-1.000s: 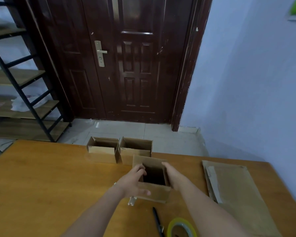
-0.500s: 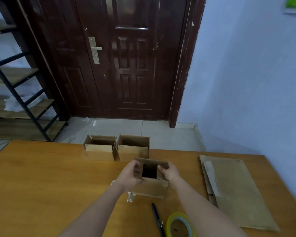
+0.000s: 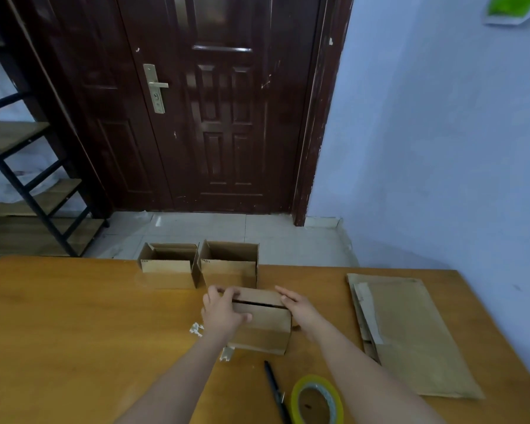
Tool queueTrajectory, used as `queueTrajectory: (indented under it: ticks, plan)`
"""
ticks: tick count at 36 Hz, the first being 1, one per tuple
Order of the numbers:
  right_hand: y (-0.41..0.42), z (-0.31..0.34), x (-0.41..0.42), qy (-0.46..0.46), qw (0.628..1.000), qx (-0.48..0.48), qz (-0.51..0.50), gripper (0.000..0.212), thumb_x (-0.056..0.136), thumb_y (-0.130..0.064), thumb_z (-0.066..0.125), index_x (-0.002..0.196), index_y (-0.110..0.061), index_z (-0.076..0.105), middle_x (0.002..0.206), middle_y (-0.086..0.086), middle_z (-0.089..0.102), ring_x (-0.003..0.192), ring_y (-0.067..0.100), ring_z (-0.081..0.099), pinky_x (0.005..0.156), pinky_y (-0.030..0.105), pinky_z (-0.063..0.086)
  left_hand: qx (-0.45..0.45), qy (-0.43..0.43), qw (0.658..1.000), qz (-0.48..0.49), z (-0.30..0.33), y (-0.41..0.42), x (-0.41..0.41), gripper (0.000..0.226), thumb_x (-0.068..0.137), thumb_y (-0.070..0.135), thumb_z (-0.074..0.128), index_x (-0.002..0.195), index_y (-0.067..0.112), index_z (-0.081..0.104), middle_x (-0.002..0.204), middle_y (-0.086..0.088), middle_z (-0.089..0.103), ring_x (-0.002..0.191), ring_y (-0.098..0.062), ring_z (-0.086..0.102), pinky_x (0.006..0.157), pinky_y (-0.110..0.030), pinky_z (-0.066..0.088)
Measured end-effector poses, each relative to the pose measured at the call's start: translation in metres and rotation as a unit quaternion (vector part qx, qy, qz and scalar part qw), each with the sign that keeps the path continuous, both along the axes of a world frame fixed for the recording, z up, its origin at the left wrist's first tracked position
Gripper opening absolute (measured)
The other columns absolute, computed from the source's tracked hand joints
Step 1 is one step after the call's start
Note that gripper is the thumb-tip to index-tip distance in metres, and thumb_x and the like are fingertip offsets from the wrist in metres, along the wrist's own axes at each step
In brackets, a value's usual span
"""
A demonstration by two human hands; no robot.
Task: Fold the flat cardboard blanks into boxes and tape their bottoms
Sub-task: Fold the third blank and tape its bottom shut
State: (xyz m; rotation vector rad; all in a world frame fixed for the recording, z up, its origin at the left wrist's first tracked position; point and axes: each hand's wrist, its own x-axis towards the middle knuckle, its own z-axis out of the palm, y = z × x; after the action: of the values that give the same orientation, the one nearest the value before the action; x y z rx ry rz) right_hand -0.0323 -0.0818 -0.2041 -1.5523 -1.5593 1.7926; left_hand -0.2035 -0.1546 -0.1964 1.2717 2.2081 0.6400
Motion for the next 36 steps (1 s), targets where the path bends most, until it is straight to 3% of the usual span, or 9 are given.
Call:
queueTrajectory:
  ticks: [2,9,13,16,20,23,26,30,36]
  plan:
    - [-0.002,-0.003,0.000,-0.010,1.000,0.026,0.014,0.036,0.102,-0.031,0.036,0.136,-0.037,0.046,0.147,0.000,0.037,0.121,0.018,0.039,0.100,0.035,0.038,-0.006,0.039,0.999,-0.007,0.001,-0.001,-0.002,0.055,0.074,0.039,0.076,0.122,0.030,0.052,0.131,-0.001,0.030,0.126,-0.022,0.028,0.106,-0.034,0.028]
    - [-0.006,-0.010,-0.007,-0.055,0.994,0.087,0.038,0.043,0.101,-0.035,0.038,0.144,-0.031,0.036,0.151,0.001,0.033,0.136,0.021,0.033,0.111,0.035,0.032,0.003,-0.046,0.998,-0.053,-0.007,-0.003,-0.004,0.048,0.083,0.024,0.070,0.126,0.020,0.048,0.150,-0.001,0.026,0.134,-0.021,0.030,0.110,-0.035,0.034]
    - [-0.012,-0.019,-0.013,-0.103,0.986,0.117,0.059,0.058,0.096,-0.048,0.042,0.149,-0.032,0.021,0.153,0.004,0.026,0.138,0.024,0.030,0.110,0.038,0.030,-0.013,-0.068,0.994,-0.082,-0.012,-0.006,0.004,0.054,0.095,0.019,0.053,0.143,0.012,0.029,0.160,-0.003,-0.001,0.143,-0.024,0.022,0.112,-0.034,0.028]
    - [-0.015,-0.024,-0.015,-0.116,0.983,0.125,0.066,0.063,0.094,-0.054,0.041,0.149,-0.035,0.014,0.150,0.006,0.032,0.131,0.024,0.039,0.107,0.039,0.037,-0.028,-0.065,0.993,-0.099,-0.014,-0.008,0.005,0.062,0.098,0.021,0.047,0.150,0.013,0.013,0.159,-0.003,-0.012,0.144,-0.025,0.015,0.114,-0.035,0.025]
    - [-0.015,-0.025,-0.014,-0.116,0.982,0.130,0.074,0.062,0.096,-0.051,0.039,0.149,-0.034,0.010,0.148,0.006,0.036,0.126,0.024,0.045,0.098,0.031,0.041,-0.067,-0.052,0.988,-0.128,-0.016,-0.007,0.002,0.069,0.101,0.025,0.038,0.151,0.015,-0.008,0.156,-0.004,-0.026,0.146,-0.027,0.006,0.117,-0.037,0.020]
    - [-0.015,-0.030,-0.015,-0.116,0.982,0.134,0.072,0.060,0.097,-0.050,0.037,0.149,-0.036,0.010,0.145,0.008,0.039,0.123,0.024,0.047,0.100,0.033,0.043,-0.082,-0.029,0.986,-0.142,-0.019,-0.006,0.001,0.067,0.102,0.029,0.033,0.150,0.015,-0.013,0.154,-0.005,-0.030,0.146,-0.027,0.003,0.117,-0.037,0.018]
    - [-0.016,-0.033,-0.015,-0.121,0.982,0.133,0.062,0.057,0.096,-0.053,0.036,0.146,-0.042,0.012,0.142,0.009,0.040,0.122,0.025,0.047,0.102,0.039,0.042,-0.085,-0.021,0.987,-0.138,-0.020,-0.005,0.001,0.066,0.102,0.030,0.032,0.151,0.017,-0.011,0.154,-0.004,-0.029,0.146,-0.027,0.004,0.118,-0.038,0.017]
    - [-0.016,-0.032,-0.014,-0.124,0.980,0.149,0.054,0.053,0.097,-0.051,0.036,0.146,-0.042,0.018,0.144,0.006,0.038,0.121,0.023,0.046,0.097,0.033,0.042,-0.076,-0.028,0.990,-0.119,-0.019,-0.005,0.003,0.066,0.101,0.032,0.035,0.152,0.018,-0.005,0.157,-0.002,-0.022,0.146,-0.025,0.010,0.116,-0.037,0.023]
    - [-0.018,-0.027,-0.013,-0.113,0.980,0.161,0.038,0.051,0.098,-0.046,0.039,0.146,-0.039,0.026,0.151,0.001,0.033,0.129,0.024,0.043,0.100,0.034,0.040,-0.052,-0.017,0.995,-0.086,-0.013,-0.005,0.001,0.069,0.095,0.032,0.052,0.151,0.017,0.016,0.159,-0.005,0.011,0.141,-0.025,0.026,0.112,-0.037,0.031]
